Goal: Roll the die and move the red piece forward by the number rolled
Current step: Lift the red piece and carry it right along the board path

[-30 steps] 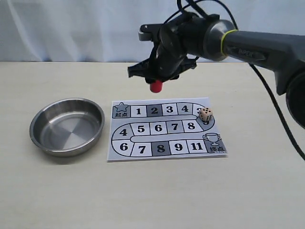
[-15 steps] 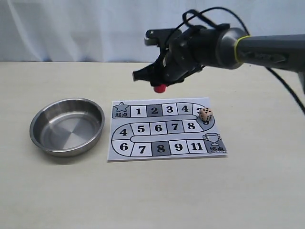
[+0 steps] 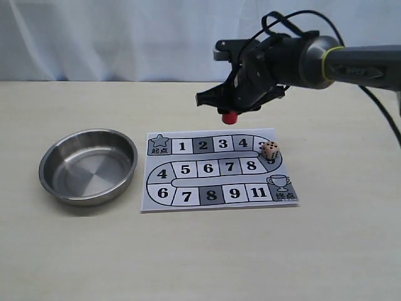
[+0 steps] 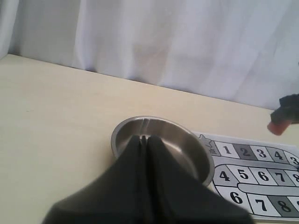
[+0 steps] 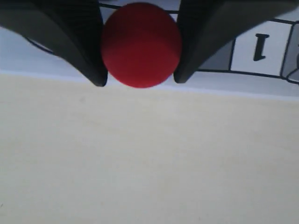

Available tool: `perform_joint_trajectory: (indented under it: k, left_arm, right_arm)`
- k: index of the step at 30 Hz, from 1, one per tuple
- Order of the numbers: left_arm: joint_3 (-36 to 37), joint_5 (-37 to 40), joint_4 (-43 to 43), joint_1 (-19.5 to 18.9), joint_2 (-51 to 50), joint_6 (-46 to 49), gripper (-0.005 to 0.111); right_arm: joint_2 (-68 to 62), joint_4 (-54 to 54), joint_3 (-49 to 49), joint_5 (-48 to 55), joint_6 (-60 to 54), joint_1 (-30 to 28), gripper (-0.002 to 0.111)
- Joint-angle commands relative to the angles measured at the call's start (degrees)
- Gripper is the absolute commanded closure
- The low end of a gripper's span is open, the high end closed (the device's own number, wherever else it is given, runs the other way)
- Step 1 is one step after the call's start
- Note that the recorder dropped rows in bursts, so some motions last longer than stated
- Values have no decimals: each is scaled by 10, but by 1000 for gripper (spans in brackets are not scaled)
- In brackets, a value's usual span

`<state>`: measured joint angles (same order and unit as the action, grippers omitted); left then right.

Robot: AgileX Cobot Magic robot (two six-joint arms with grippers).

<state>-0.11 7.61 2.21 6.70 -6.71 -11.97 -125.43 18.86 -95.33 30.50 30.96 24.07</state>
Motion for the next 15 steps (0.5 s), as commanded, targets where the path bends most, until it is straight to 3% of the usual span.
perform_joint_trajectory:
  k: [1,7,15]
  left_arm:
    - [1,-7,-2,0,3,-3,107]
    - [1,-7,-2,0,3,-3,107]
    - [1,-7,-2,0,3,-3,107]
  right_arm:
    - [-48,-36,1,-2,-12,0,104]
    - [-55,-61,1,10,-46,0,104]
    - [40,2,1,6,-44,-2,104]
